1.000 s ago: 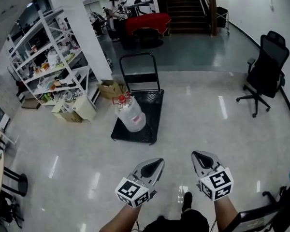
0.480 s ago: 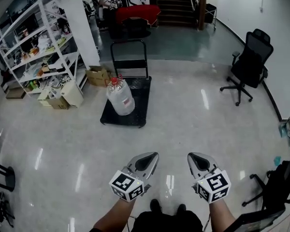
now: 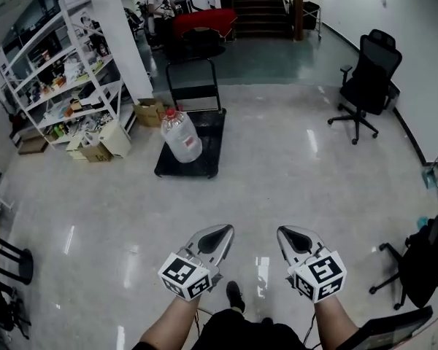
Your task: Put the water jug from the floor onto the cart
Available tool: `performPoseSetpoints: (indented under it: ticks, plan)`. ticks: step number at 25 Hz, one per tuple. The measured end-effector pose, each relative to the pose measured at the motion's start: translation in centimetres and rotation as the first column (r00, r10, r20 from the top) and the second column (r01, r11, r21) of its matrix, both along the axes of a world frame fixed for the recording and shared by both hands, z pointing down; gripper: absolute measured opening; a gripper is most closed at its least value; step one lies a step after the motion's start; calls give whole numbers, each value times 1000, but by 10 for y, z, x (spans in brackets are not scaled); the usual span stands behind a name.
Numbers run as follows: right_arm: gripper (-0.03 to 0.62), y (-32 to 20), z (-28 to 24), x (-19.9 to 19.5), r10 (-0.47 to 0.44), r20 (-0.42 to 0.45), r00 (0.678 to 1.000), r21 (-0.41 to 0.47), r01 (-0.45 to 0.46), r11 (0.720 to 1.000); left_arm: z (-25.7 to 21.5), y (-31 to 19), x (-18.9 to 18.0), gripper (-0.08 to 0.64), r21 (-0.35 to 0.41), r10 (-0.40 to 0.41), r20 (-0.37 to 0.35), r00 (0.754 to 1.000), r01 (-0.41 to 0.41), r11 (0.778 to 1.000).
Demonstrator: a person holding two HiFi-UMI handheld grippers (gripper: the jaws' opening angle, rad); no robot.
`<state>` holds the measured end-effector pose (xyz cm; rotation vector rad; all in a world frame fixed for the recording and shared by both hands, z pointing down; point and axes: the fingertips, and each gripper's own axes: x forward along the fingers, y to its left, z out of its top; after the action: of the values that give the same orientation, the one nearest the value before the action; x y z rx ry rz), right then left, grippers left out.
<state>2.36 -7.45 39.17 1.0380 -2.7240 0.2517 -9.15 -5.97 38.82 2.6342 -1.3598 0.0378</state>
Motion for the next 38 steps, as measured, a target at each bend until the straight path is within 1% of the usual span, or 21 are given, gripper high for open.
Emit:
performPoseSetpoints:
  ticks: [3, 6, 8, 11, 16, 20, 23, 26, 29, 31, 34, 38]
  plan:
    - [3, 34, -4, 43, -11, -15, 1000, 22, 11, 1000, -5, 40, 35, -9, -13, 0, 27, 1000, 0, 1000]
    - [3, 57, -1, 79, 15, 7, 1000, 7, -15, 1000, -4, 80, 61, -9, -34, 5, 51, 999, -3, 999]
    - [3, 75, 4, 89, 29, 21, 999, 2, -29, 1000, 0, 106, 65, -9, -43, 10, 79, 997, -6, 999]
    - [3, 103, 5, 93, 39, 32, 999, 3, -39, 999, 4, 134, 62, -9, -53, 1, 78, 997, 3, 999]
    - [3, 150, -5, 85, 63, 20, 998, 28, -63, 998, 0, 177, 57, -9, -40, 44, 71, 997, -41, 998]
    - [3, 195, 3, 73, 97, -10, 995, 32, -96, 995, 13, 223, 45, -9, -37, 82, 49, 995, -80, 996]
    - [3, 235, 6, 56, 144, -22, 989, 29, -143, 989, 19, 262, 21, -9, -27, 109, 31, 994, -108, 994]
    - [3, 278, 7, 29, 175, -28, 984, 20, -175, 984, 19, 298, -8, -9, -16, 137, 23, 990, -136, 991]
    - [3, 321, 10, -1, 165, -55, 985, 1, -165, 986, 16, 331, -35, -9, -13, 146, 1, 989, -146, 989]
    - [3, 344, 5, -14, 155, -75, 985, 8, -154, 988, 11, 349, -48, -9, -4, 144, -19, 989, -144, 990]
    - [3, 372, -2, -17, 162, -83, 983, 23, -161, 987, 8, 373, -52, -9, 0, 146, -33, 989, -146, 989]
    - [3, 404, -7, -6, 158, -83, 984, 40, -155, 987, 5, 405, -42, -9, 14, 142, -33, 989, -142, 990]
